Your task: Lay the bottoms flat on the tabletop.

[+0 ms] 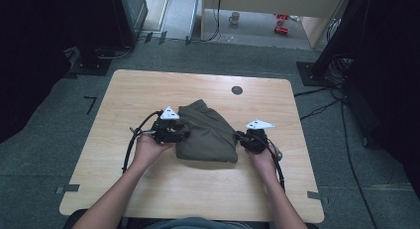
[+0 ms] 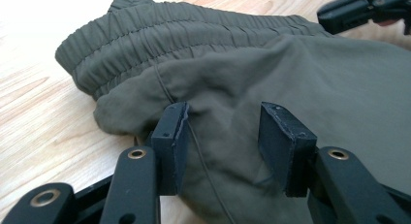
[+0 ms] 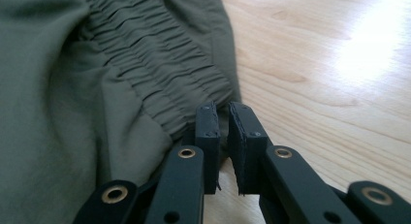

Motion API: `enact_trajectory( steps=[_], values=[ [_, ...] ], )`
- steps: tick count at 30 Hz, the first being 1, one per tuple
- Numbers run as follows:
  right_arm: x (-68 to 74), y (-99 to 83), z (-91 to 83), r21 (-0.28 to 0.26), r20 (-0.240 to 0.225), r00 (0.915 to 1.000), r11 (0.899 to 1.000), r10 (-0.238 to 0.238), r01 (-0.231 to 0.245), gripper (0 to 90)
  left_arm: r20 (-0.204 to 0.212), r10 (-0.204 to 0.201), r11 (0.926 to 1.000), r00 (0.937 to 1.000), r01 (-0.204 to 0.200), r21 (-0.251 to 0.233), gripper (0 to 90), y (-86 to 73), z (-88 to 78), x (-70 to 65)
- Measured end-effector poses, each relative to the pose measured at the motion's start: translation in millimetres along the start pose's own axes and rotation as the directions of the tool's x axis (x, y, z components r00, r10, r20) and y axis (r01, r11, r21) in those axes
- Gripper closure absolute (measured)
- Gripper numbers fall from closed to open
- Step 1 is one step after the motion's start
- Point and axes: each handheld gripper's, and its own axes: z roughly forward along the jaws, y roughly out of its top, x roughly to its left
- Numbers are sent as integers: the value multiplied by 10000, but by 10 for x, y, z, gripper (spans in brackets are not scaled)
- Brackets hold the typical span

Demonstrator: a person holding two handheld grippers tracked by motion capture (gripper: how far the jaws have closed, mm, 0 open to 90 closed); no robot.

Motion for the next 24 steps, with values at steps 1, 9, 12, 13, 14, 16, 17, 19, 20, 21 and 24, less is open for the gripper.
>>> enact_trajectory(
  steps=[1, 9, 12, 13, 14, 16, 17, 19, 20, 21, 24],
  values=[
    [3, -10, 18, 85, -31, 10000, 10000, 0, 0, 830, -32, -44, 9999, 10000, 44, -93, 539, -15, 59, 30],
    [10, -64, 13, 277, -337, 9992, 9994, 208, -199, 821, -330, 346, 9994, 9989, -348, -65, 554, 54, 215, 208],
    [68, -76, 15, 327, -381, 9992, 9994, 72, -59, 820, -220, -63, 9999, 9997, 61, -79, 539, 125, 257, 330],
    [91, -83, 24, 268, -368, 9993, 9996, -35, 45, 817, -133, -245, 9996, 9996, 243, -136, 539, 167, 226, 368],
    [100, -86, 26, 247, -335, 9994, 9997, -83, 91, 816, -104, -309, 9991, 9995, 305, -294, 539, 187, 189, 370],
    [106, -87, 26, 245, -329, 9994, 9997, -65, 74, 815, -86, -298, 9987, 9995, 295, -405, 536, 207, 144, 359],
    [105, -90, 24, 253, -326, 9995, 9997, -28, 36, 813, -24, -241, 9985, 9997, 239, -497, 536, 233, 90, 335],
    [97, -103, 23, 165, -372, 9993, 9998, 77, -71, 810, 43, -116, 9983, 9999, 118, -577, 524, 276, 0, 261],
    [99, -105, 22, 159, -380, 9992, 9998, 122, -116, 809, 121, -54, 9981, 9999, 61, -617, 521, 288, -27, 230],
    [105, -102, 23, 178, -329, 9994, 9998, 54, -48, 807, 189, 16, 9980, 9998, -4, -632, 512, 304, -54, 181],
    [111, -100, 25, 194, -288, 9996, 9998, -17, 23, 805, 358, 267, 9980, 9990, -246, -589, 498, 329, -76, 30]
  ],
)
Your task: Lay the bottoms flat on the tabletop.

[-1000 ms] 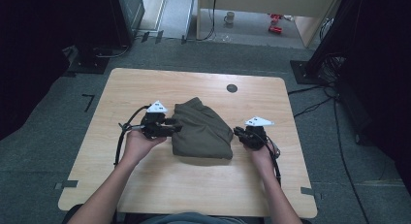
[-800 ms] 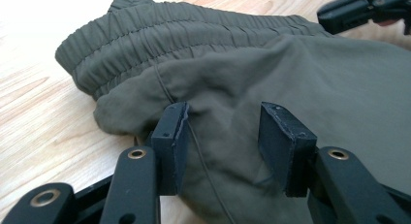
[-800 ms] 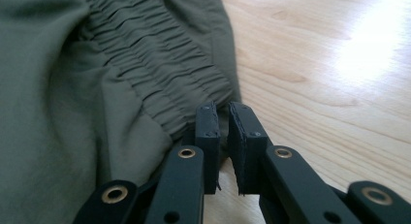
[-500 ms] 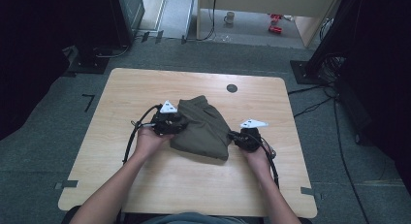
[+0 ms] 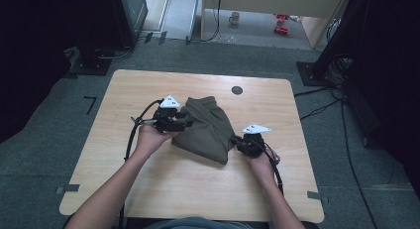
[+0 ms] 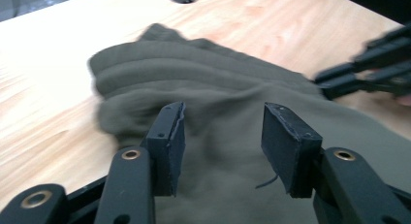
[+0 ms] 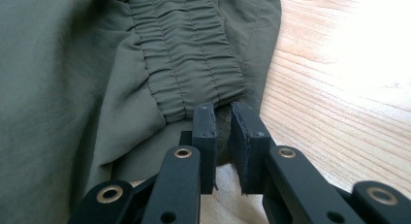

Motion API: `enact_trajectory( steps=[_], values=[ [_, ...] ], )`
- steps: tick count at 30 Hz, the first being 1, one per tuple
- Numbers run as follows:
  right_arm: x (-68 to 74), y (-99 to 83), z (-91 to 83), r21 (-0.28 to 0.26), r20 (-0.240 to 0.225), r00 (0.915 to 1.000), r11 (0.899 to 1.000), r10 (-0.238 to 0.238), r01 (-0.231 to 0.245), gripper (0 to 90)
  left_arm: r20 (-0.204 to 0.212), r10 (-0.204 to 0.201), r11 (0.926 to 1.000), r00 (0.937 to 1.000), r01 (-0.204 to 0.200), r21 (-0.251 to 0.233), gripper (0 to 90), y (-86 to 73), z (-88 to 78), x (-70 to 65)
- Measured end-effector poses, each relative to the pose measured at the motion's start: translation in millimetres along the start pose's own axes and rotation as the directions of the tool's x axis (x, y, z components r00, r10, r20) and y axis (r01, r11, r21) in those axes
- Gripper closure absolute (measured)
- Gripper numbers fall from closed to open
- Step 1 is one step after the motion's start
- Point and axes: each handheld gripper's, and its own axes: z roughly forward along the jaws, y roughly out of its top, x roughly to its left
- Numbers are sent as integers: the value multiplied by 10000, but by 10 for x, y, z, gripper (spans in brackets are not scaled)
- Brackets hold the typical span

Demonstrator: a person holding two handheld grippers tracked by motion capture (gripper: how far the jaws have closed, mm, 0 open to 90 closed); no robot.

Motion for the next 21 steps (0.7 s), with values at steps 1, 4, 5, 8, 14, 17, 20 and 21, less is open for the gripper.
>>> enact_trajectory(
  steps=[1, 4, 5, 8, 14, 17, 20, 21],
  values=[
    [1, 0, 2, -18, 25, 10000, 10000, -41, 41, 804, 36, 105, 9999, 9999, -106, 67, 490, 5, 7, -65],
    [2, 0, 2, -21, 20, 10000, 10000, -29, 29, 801, 199, 220, 9997, 9996, -222, 97, 470, 13, 41, -187],
    [2, 0, 2, -20, 22, 10000, 10000, -15, 15, 801, 195, 238, 9997, 9995, -240, 92, 467, 19, 65, -226],
    [6, 1, 3, -20, 45, 10000, 10000, -14, 14, 799, 285, 232, 9996, 9993, -237, 141, 462, 43, 165, -314],
    [2, 3, 1, 18, -12, 9999, 9999, 118, -118, 788, 719, 296, 9992, 9970, -316, 259, 444, 136, 348, -514],
    [-7, 0, 2, -16, -61, 9999, 9999, 149, -149, 784, 957, 379, 9984, 9947, -416, 375, 413, 155, 457, -630],
    [-1, 0, 1, -4, -60, 9999, 9999, 149, -149, 778, 1191, 433, 9948, 9919, -538, 862, 389, 124, 607, -699],
    [2, 0, 1, -8, -56, 9998, 9998, 175, -175, 775, 1203, 415, 9927, 9919, -545, 1075, 389, 101, 668, -716]
  ],
)
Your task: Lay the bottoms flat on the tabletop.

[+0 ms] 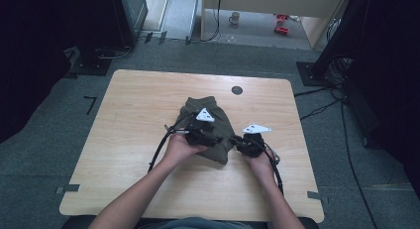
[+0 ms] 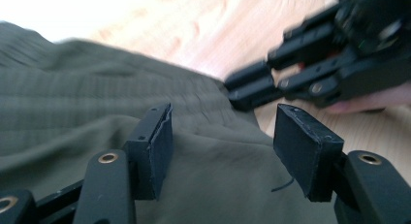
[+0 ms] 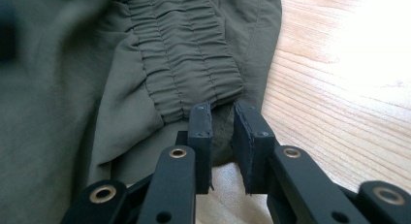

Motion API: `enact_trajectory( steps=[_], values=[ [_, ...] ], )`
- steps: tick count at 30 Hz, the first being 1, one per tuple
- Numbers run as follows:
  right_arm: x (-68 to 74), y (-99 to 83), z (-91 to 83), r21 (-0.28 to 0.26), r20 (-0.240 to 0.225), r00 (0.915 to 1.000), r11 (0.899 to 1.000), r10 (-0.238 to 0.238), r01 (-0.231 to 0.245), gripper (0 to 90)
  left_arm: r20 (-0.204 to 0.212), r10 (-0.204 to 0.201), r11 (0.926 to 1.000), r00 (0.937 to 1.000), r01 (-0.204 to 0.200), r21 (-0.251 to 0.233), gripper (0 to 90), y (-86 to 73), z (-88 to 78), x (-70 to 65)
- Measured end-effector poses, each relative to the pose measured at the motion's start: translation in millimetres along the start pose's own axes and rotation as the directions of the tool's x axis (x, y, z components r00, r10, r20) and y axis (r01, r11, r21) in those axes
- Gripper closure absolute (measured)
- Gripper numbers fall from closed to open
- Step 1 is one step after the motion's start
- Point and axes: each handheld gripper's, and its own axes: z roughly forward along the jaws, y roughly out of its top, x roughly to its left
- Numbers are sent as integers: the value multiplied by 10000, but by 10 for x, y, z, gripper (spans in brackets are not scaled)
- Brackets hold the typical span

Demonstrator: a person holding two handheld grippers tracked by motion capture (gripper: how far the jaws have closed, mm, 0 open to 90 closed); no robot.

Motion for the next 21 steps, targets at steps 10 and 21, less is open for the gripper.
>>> enact_trajectory(
  steps=[10, 21],
  values=[
    [8, -14, -6, -66, -82, 10000, 10000, 23, -23, 716, -1621, 1659, 9861, 9727, -1614, 405, 448, -304, 312, -84],
    [55, 29, -55, 74, 62, 9993, 9993, -356, 355, 711, -564, 555, 9964, 9969, -517, 669, 890, -251, 227, 88]
  ],
)
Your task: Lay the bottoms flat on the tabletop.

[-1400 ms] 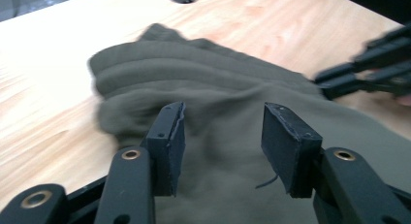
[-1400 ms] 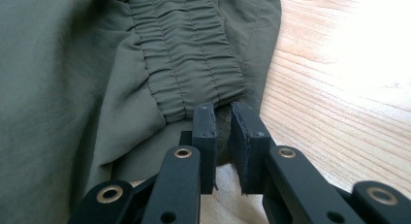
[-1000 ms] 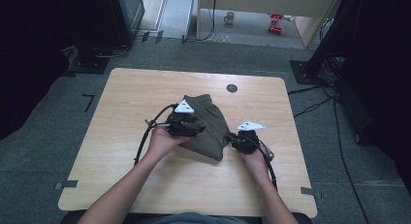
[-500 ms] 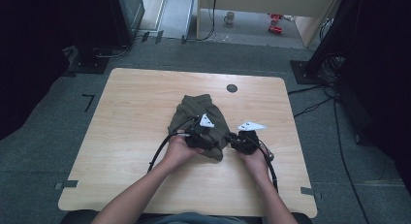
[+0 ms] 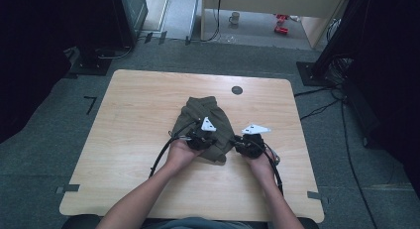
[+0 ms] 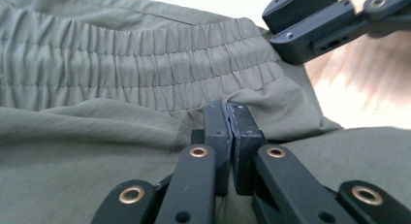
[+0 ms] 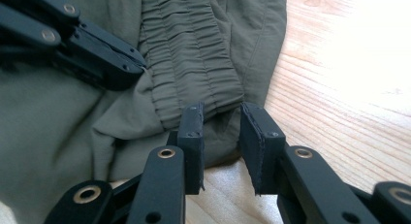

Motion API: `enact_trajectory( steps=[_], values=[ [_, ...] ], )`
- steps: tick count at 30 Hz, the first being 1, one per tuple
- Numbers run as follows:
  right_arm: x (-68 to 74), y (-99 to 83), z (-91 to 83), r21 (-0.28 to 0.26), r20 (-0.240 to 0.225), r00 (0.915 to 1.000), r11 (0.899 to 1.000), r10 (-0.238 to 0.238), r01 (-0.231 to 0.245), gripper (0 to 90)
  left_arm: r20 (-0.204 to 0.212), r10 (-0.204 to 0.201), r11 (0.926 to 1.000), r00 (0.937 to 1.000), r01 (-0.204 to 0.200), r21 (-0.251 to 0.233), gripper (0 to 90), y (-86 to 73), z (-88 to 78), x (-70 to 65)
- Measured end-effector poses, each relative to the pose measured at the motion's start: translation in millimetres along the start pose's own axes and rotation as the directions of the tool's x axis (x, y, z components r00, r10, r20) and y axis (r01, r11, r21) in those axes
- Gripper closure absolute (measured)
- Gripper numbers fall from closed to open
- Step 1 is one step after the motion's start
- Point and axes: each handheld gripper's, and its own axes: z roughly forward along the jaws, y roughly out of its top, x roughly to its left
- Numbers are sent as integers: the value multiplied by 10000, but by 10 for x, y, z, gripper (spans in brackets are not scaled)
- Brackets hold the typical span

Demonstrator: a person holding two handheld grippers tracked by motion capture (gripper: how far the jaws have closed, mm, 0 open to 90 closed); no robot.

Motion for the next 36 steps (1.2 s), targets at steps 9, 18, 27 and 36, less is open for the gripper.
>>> enact_trajectory(
  steps=[9, 18, 27, 36],
  values=[
    [-43, -16, 16, 151, -189, 9995, 9996, 259, -256, 688, 736, -727, 9952, 9946, 772, -598, 899, 110, -264, 124],
    [5, 14, -10, -187, -249, 9997, 9998, 18, -23, 681, 905, -1110, 9829, 9897, 1228, -1371, 900, 198, -541, 213],
    [147, 1, 129, -17, -640, 9959, 9980, -633, 633, 651, 771, -1344, 9678, 9879, 1476, -2039, 900, 260, -874, 347],
    [173, 2, 130, 29, -450, 9936, 9946, -1035, 1037, 663, 271, -1692, 9480, 9852, 1702, -2690, 900, 214, -1197, 580]
  ],
)
